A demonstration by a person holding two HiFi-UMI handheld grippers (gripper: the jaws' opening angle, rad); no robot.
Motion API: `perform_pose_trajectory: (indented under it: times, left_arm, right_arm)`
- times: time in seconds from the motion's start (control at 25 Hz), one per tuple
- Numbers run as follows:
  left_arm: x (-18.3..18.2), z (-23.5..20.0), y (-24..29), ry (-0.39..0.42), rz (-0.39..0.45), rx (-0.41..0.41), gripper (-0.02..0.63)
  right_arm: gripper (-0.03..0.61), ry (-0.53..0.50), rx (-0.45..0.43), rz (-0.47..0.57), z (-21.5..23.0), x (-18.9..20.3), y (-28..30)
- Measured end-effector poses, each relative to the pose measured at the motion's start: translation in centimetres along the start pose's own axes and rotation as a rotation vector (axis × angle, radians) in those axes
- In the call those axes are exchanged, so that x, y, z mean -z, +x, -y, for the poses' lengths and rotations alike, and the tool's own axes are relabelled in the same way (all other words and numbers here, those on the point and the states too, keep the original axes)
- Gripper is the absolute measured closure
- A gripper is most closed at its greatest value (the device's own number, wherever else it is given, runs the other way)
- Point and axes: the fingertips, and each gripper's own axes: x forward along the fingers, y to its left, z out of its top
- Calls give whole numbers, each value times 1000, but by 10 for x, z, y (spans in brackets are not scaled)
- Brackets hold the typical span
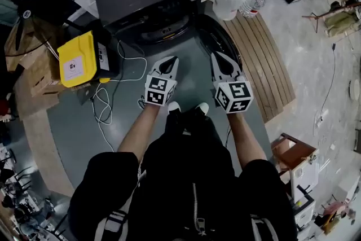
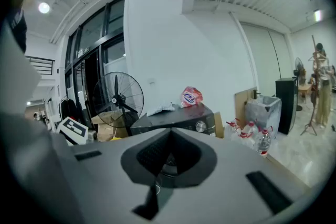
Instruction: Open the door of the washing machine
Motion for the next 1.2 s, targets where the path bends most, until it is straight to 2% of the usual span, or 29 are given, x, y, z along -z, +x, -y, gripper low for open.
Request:
perform_pose_trajectory:
  times: [0.16,0.48,0.76,1.2]
  left_arm:
    - [-23,-24,-40,-6,60,-45,609]
    - [-59,-62,-102,36,157,-90,609]
    - [-62,-81,-129,39,187,-111,609]
    - [-54,-88,-129,36,183,-88,609]
  right_arm:
    - [575,-38,-33,12,-31,-13,9]
    - [575,-98,-77,55,-82,-37,22]
    - [577,-83,-67,92,-97,-40,17]
    - [577,-115,-65,64,-112,-32,25]
